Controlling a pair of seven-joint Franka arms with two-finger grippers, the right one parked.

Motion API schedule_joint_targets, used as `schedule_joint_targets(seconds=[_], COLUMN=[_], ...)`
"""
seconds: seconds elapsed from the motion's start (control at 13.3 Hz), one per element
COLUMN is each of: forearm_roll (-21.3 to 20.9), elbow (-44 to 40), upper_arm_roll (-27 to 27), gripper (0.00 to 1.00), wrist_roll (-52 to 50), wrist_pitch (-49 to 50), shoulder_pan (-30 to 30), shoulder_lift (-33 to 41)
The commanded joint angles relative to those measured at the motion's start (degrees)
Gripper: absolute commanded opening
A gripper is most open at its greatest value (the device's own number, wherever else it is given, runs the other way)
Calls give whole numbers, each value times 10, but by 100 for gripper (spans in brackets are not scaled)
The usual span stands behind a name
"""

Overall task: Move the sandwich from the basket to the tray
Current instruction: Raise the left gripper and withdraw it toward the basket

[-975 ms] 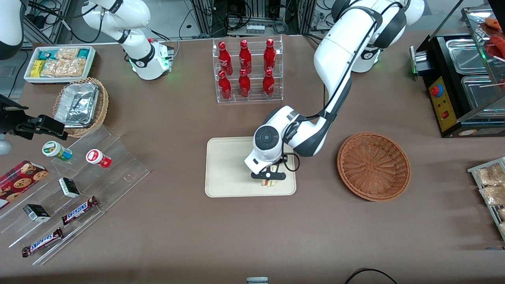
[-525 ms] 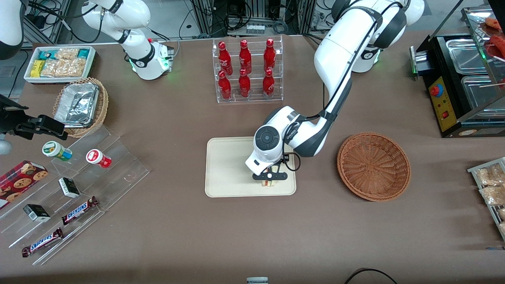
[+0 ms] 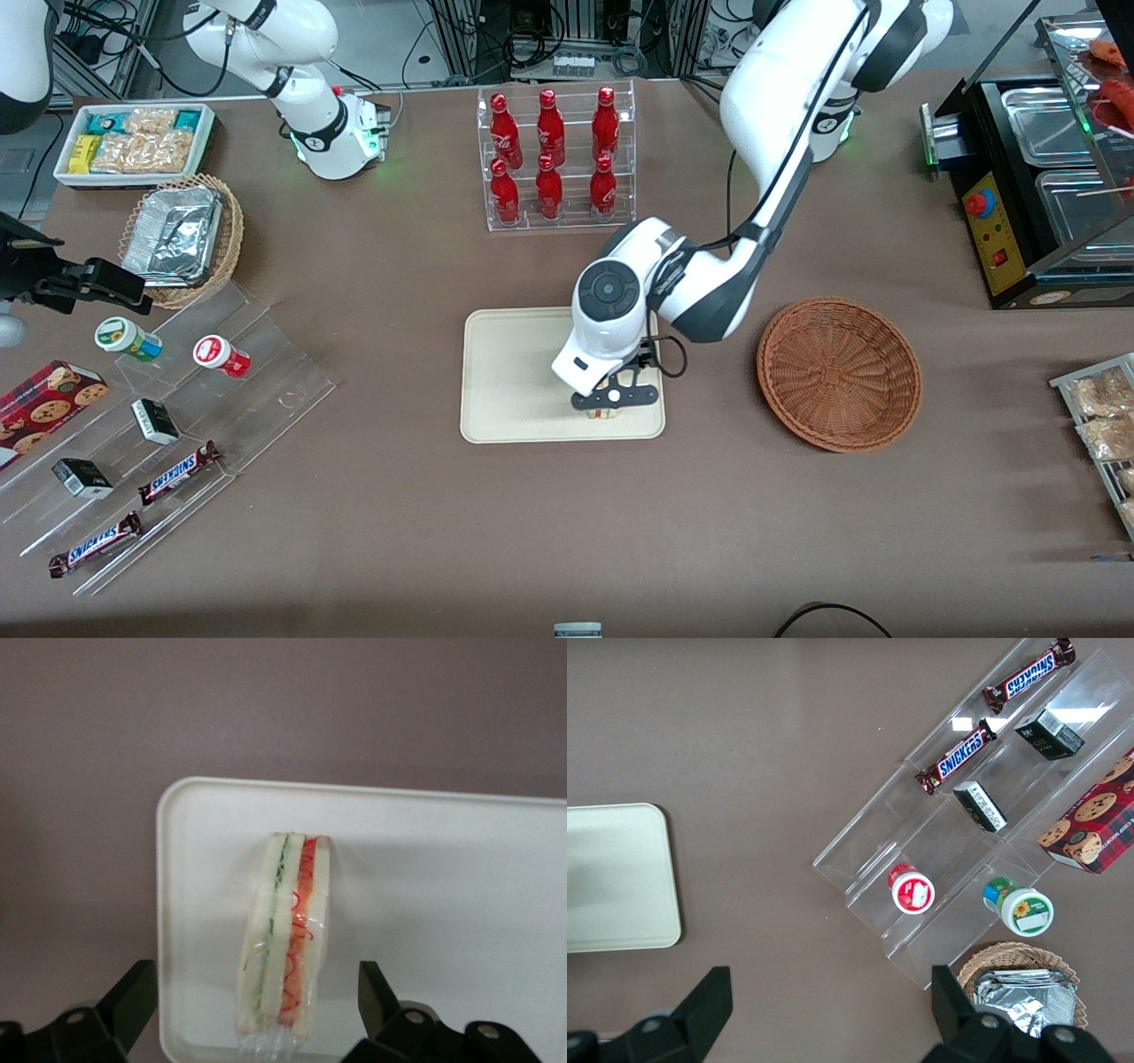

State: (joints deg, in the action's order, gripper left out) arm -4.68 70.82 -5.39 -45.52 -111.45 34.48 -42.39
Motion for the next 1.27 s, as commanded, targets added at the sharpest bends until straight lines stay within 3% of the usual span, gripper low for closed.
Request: schedule_joint_targets(seconds=[0.0, 0.6, 0.82, 1.2], forearm_roll=[-6, 3, 31, 62], elbow=[-26, -24, -22, 13], upper_arm_roll=[10, 32, 33, 24], gripper=[100, 100, 100, 100], wrist_roll=[-14, 41, 48, 175], wrist_pitch=[34, 126, 177, 285], shoulder_pan=[-4, -81, -128, -227], shoulder_lift=[29, 120, 150, 245])
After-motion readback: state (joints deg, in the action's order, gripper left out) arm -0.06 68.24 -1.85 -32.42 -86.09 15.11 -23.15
